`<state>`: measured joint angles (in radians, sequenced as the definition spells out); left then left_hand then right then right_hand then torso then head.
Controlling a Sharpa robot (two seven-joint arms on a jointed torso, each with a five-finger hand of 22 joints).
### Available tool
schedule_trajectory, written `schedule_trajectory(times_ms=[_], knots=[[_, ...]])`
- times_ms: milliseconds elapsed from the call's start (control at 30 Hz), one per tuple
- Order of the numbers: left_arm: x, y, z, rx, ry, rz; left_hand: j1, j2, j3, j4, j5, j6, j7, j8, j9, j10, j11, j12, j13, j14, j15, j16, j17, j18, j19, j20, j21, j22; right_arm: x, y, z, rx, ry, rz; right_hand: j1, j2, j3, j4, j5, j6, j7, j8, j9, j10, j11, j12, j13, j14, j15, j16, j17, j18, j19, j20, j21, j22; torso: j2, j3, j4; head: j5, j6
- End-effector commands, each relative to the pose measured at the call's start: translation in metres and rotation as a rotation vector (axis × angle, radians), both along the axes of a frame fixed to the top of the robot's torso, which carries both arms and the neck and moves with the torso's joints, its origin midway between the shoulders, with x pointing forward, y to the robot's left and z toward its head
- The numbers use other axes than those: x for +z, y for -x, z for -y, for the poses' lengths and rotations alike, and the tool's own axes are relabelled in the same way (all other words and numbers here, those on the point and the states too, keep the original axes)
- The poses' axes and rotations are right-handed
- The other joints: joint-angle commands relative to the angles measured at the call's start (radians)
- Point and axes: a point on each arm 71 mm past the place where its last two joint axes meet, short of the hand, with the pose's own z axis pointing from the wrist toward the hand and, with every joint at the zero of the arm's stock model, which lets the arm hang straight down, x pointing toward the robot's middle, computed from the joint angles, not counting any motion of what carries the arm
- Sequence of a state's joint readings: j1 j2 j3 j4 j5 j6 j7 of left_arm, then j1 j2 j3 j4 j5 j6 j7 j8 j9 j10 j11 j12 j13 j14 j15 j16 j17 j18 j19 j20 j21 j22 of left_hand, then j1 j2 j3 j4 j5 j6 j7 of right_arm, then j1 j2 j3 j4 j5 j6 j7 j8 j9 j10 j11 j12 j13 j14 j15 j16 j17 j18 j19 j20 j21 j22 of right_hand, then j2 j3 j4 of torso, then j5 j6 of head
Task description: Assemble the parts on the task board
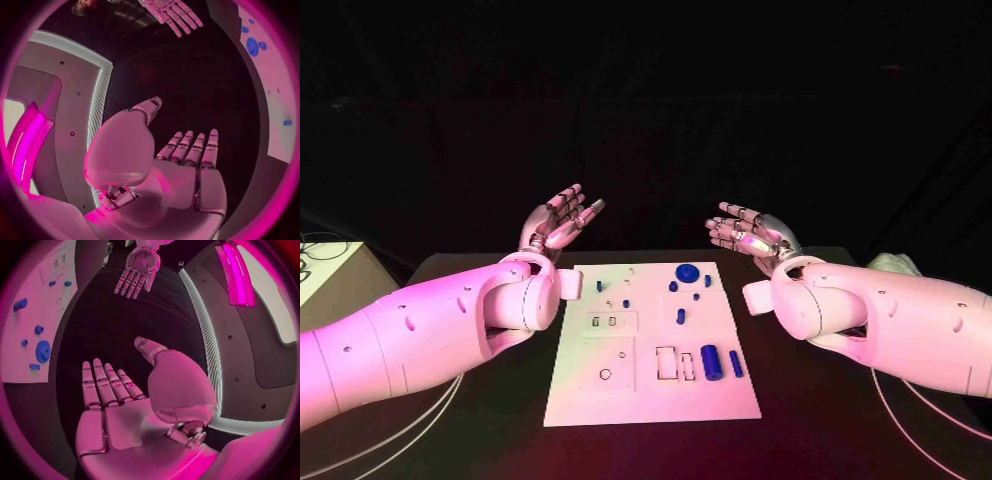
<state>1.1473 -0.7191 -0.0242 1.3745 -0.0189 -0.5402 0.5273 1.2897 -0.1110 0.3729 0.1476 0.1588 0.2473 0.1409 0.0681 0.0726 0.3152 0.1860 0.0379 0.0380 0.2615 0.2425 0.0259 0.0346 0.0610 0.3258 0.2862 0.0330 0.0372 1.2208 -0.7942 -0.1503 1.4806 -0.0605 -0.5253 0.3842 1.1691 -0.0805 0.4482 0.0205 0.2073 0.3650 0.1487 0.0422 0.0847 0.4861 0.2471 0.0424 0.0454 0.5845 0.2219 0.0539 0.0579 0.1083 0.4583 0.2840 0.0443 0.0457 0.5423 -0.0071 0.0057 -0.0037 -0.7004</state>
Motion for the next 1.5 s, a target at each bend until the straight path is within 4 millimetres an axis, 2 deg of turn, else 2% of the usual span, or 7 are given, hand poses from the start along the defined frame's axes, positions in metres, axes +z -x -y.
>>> schedule_trajectory(times_ms=[33,300,400,633,1033,1300,1500], knots=[[0.006,-0.001,0.008,-0.116,0.031,0.056,0.048,0.002,0.010,0.006,0.008,0.025,0.098,0.011,0.005,0.028,0.013,0.012,0.004,0.049,0.010,0.015,0.008,0.014,0.029,0.006,0.010,0.005,-0.001,0.000,-0.007,0.137,0.012,-0.039,0.083,-0.004,0.050,-0.055,0.011,0.132,0.141,0.030,0.021,0.166,0.003,0.014,0.009,0.197,-0.004,0.033,0.021,0.036,0.126,0.006,0.016,0.009,0.000,0.0000,0.0002,0.000,0.000],[0.012,0.004,-0.007,-0.106,0.012,0.073,0.067,0.007,0.017,0.012,0.007,0.219,0.105,0.073,0.047,0.186,0.036,0.041,0.013,0.298,-0.010,0.070,0.043,0.055,0.226,0.004,0.057,0.027,0.018,-0.017,0.009,0.120,0.280,0.227,0.183,-0.034,0.134,-0.175,0.004,0.405,0.100,0.090,0.062,0.431,-0.040,0.027,0.019,0.372,-0.053,0.063,0.037,0.077,0.420,-0.010,0.079,0.029,0.012,-0.0062,-0.0037,0.000,-0.025],[0.016,0.006,-0.010,-0.113,0.013,0.078,0.067,0.002,0.041,0.014,0.006,0.348,0.104,0.112,0.071,0.437,0.048,0.073,0.026,0.536,-0.039,0.122,0.076,0.100,0.419,0.004,0.113,0.044,0.024,-0.020,0.009,0.164,0.389,0.309,0.187,-0.042,0.140,-0.188,-0.010,0.498,0.089,0.115,0.074,0.501,-0.058,0.032,0.019,0.445,-0.079,0.082,0.043,0.076,0.502,-0.041,0.115,0.037,0.023,-0.0095,0.0001,0.000,-0.024],[0.024,0.014,-0.015,-0.145,0.007,0.085,0.064,-0.019,0.104,0.016,0.005,0.567,0.099,0.174,0.105,0.676,0.000,0.086,0.030,0.740,-0.100,0.195,0.132,0.125,0.585,-0.030,0.189,0.059,0.033,-0.025,0.004,0.248,0.622,0.397,0.185,-0.047,0.084,-0.181,-0.048,0.573,0.065,0.129,0.078,0.612,-0.097,0.028,0.019,0.622,-0.144,0.148,0.079,0.073,0.657,-0.115,0.224,0.082,0.047,-0.0112,0.0124,-0.007,-0.021],[0.044,0.041,-0.020,-0.177,0.029,0.108,0.059,-0.048,0.156,0.002,0.002,0.614,0.083,0.178,0.109,0.768,-0.025,0.048,0.029,0.862,-0.141,0.275,0.232,0.123,0.691,-0.081,0.259,0.081,0.055,-0.042,-0.003,0.297,0.999,0.483,0.162,-0.085,0.074,-0.139,-0.052,0.679,0.015,0.112,0.076,0.766,-0.165,0.020,0.024,0.891,-0.237,0.516,0.411,0.071,0.834,-0.206,0.602,0.313,0.101,-0.0240,0.0384,-0.037,0.007],[0.054,0.055,-0.014,-0.216,0.059,0.103,0.060,-0.056,0.160,-0.007,0.001,0.614,0.077,0.175,0.110,0.772,-0.027,0.035,0.028,0.836,-0.140,0.273,0.247,0.121,0.697,-0.084,0.271,0.086,0.062,-0.044,-0.014,0.340,1.203,0.507,0.133,-0.141,0.149,-0.082,-0.050,0.675,0.005,0.098,0.101,0.757,-0.167,0.020,0.028,0.910,-0.230,1.060,0.930,0.000,0.955,-0.204,1.068,0.873,0.131,-0.0345,0.0557,-0.054,0.011],[0.059,0.060,-0.010,-0.239,0.075,0.100,0.056,-0.056,0.159,-0.017,0.001,0.613,0.076,0.170,0.110,0.773,-0.029,0.026,0.028,0.853,-0.147,0.308,0.284,0.121,0.718,-0.095,0.305,0.103,0.062,-0.047,-0.020,0.350,1.306,0.517,0.122,-0.165,0.150,-0.060,-0.067,0.662,0.000,0.095,0.113,0.723,-0.163,0.018,0.026,0.925,-0.223,1.193,1.061,-0.024,0.990,-0.199,1.198,1.042,0.155,-0.0409,0.0608,-0.067,0.013]])
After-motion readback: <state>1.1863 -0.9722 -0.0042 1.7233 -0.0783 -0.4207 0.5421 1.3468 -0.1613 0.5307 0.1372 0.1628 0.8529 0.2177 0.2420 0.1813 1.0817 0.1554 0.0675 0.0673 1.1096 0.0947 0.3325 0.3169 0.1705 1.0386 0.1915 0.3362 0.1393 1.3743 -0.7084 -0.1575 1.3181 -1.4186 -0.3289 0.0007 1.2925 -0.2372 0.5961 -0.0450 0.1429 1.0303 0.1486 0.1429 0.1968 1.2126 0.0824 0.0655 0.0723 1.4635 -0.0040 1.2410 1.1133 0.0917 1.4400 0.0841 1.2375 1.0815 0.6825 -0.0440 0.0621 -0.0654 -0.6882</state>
